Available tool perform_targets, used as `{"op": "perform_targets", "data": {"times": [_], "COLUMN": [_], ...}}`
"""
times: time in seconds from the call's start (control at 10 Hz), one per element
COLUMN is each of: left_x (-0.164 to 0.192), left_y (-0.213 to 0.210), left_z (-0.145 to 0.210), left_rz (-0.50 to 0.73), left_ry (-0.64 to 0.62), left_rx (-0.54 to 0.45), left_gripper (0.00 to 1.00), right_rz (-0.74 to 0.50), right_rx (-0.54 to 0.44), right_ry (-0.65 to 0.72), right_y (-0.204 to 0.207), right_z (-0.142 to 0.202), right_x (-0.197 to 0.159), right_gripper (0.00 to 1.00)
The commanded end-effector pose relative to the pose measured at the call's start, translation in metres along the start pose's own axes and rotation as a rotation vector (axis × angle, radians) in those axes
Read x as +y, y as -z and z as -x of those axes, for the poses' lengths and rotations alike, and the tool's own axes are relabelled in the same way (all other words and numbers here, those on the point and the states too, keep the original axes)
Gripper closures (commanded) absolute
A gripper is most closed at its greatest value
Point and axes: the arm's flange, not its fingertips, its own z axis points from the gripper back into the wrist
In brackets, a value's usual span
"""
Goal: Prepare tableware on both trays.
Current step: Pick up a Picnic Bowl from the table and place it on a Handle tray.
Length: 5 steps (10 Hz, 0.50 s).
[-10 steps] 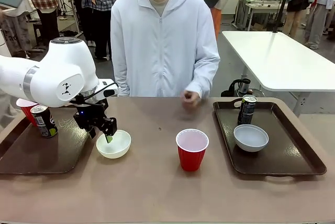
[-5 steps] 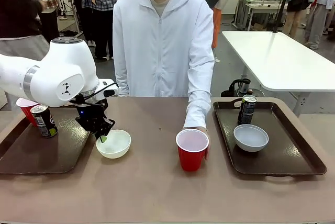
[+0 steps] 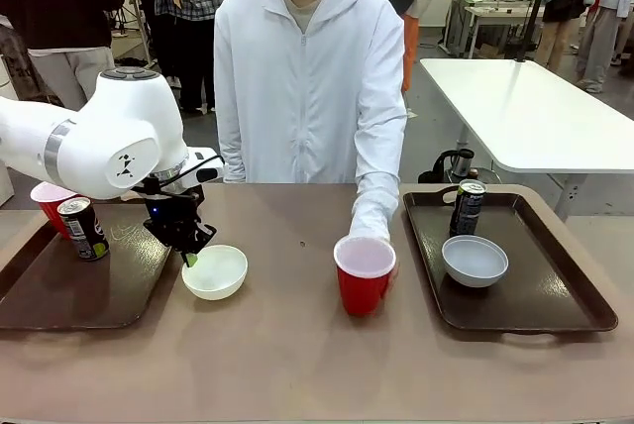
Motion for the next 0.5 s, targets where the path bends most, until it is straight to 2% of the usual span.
{"op": "perform_targets", "data": {"times": [0.0,0.3,0.4], "left_x": [-0.007,-0.015,-0.015], "left_y": [-0.022,-0.116,-0.135], "left_z": [0.009,0.058,0.074], "left_rz": [-0.033,-0.007,0.006], "left_ry": [-0.048,-0.060,-0.053], "left_rx": [0.037,0.041,0.034], "left_gripper": [1.00,1.00,1.00], "right_rz": [-0.011,-0.011,-0.011], "right_rx": [-0.004,-0.004,-0.004], "right_ry": [-0.002,-0.002,-0.002], "right_y": [0.000,0.000,0.000], "right_z": [0.001,0.001,0.001], "right_x": [0.002,0.002,0.002], "right_gripper": [0.05,0.05,0.05]}}
